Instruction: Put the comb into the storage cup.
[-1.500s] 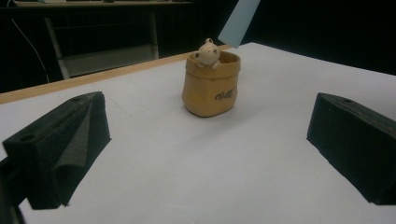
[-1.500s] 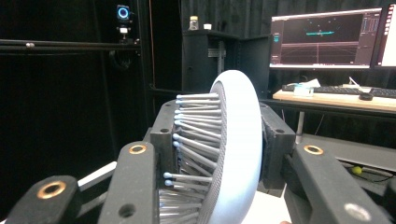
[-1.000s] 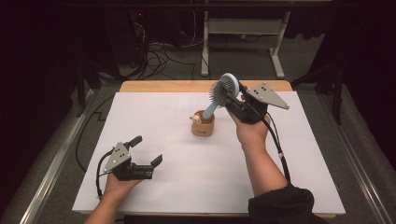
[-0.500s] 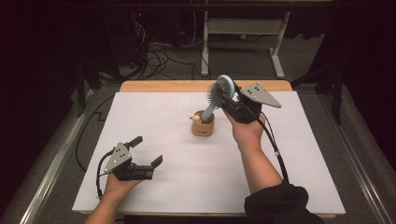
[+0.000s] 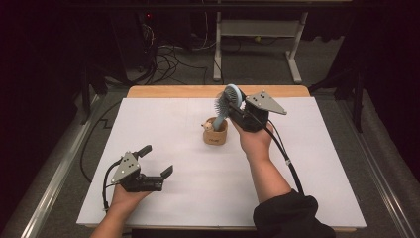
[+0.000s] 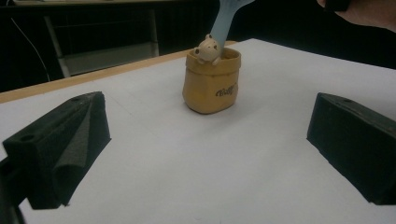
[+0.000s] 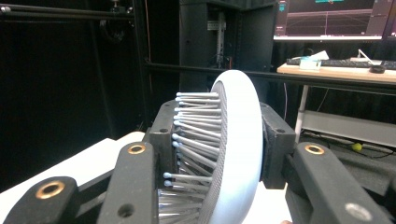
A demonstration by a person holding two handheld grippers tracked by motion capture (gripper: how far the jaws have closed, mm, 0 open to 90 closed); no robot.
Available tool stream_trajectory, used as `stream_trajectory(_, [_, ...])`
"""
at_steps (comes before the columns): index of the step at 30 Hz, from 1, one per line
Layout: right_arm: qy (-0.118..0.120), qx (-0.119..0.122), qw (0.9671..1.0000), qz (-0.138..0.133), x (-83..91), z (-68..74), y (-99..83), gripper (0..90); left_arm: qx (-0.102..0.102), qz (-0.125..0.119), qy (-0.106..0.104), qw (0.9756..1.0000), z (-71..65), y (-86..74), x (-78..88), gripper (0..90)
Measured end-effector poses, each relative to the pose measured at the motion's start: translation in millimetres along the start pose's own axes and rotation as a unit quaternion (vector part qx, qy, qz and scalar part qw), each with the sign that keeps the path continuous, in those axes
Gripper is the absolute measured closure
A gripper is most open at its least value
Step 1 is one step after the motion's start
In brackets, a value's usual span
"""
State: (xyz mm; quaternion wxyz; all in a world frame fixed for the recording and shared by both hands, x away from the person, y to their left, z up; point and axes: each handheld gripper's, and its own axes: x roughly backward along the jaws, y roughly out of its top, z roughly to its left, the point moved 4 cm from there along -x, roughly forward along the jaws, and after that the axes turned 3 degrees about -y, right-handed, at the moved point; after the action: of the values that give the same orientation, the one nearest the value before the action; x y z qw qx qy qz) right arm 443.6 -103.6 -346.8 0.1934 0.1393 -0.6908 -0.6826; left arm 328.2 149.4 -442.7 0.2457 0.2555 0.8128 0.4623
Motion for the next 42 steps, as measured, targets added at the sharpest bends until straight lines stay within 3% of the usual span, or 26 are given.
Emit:
stream_trajectory(14, [-0.002,-0.005,0.9998,0.02,-11.9,5.2,-14.0,58.9,0.003,-0.001,-0.003,1.0,-0.2,-0.1,-0.1,0.2])
stream_trajectory(31, [-0.001,-0.01,0.9998,0.018,-17.4,6.6,-18.7,58.2,0.006,-0.002,-0.003,1.0,-0.2,-0.7,0.4,0.3])
stream_trajectory(42, [-0.001,-0.008,0.9997,0.023,-17.9,6.3,-19.2,52.7,0.006,-0.001,-0.003,1.0,-0.3,-0.3,1.1,0.3])
